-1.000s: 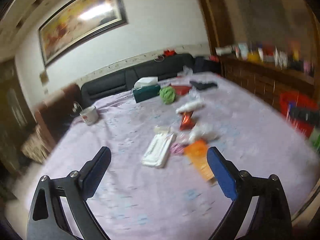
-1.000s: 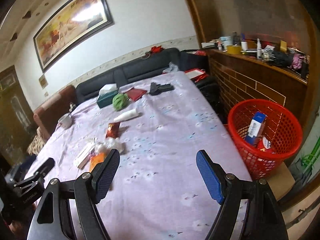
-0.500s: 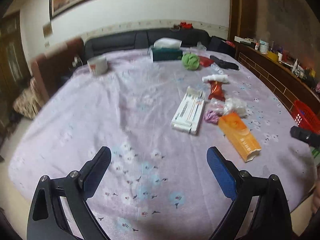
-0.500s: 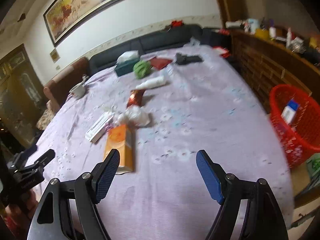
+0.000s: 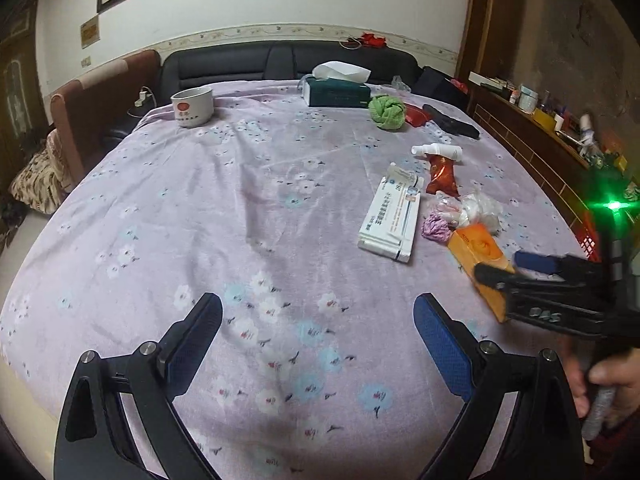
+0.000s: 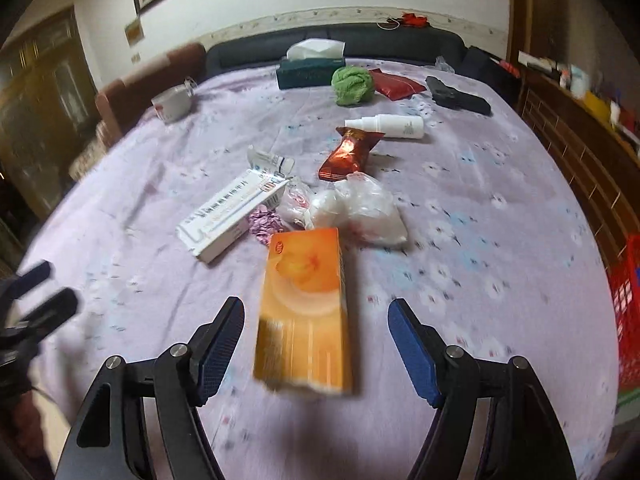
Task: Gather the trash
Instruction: 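Grasp the white medicine box with left tool while right grasps orange cream box, then hold the white box in left tool while right holds the orange box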
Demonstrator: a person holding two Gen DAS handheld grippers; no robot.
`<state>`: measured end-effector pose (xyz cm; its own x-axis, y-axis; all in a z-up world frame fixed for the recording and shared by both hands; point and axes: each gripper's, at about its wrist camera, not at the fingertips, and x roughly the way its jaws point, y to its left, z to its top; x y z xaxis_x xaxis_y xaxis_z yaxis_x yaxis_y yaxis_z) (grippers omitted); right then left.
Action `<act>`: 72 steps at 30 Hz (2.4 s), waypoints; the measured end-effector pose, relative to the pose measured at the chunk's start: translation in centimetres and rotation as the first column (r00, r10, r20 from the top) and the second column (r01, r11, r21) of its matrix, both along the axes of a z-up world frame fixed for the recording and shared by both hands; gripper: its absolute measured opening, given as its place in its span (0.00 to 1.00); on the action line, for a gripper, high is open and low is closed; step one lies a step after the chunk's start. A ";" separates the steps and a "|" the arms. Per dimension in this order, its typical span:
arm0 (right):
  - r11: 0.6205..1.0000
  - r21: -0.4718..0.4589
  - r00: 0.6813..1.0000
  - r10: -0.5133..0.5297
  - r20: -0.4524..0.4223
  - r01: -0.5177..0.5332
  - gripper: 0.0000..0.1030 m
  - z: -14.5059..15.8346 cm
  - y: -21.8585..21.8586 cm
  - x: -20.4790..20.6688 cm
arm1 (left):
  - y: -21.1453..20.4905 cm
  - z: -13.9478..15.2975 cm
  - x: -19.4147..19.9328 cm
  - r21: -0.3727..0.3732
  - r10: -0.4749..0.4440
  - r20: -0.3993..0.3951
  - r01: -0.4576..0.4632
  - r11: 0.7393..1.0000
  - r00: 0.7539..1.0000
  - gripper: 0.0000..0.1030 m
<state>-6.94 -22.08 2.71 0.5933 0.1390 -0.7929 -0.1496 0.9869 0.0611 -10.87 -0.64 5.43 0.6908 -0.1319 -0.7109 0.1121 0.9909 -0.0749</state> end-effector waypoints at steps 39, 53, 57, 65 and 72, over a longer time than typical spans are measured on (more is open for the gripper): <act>0.992 0.107 0.991 -0.079 0.108 0.067 0.50 0.4 -3.8 -3.0 | -6.3 -3.6 6.2 0.057 -0.064 -0.092 0.069 0.996 0.994 0.55; 0.998 0.025 0.982 -0.068 0.179 0.065 0.49 0.6 -1.5 -2.7 | -4.4 -3.6 2.1 0.007 0.033 0.019 -0.033 0.999 0.999 0.55; 0.996 0.061 0.984 -0.075 0.164 0.066 0.50 0.4 -2.1 -2.6 | -4.4 -3.7 1.6 0.012 0.042 0.037 -0.043 0.999 0.998 0.55; 0.994 0.092 0.984 -0.078 0.159 0.064 0.50 0.3 -2.3 -2.6 | -4.7 -3.8 1.5 0.038 0.045 0.039 -0.046 0.998 0.998 0.55; 0.994 0.094 0.984 -0.078 0.162 0.064 0.50 0.3 -2.4 -2.6 | -4.8 -3.9 1.5 0.042 0.042 0.035 -0.043 0.998 0.999 0.55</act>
<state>-9.57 -24.48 3.02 0.7259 0.1566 -0.6697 -0.0944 0.9872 0.1285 -9.36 -5.48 1.56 0.7188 -0.0720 -0.6915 0.0713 0.9970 -0.0296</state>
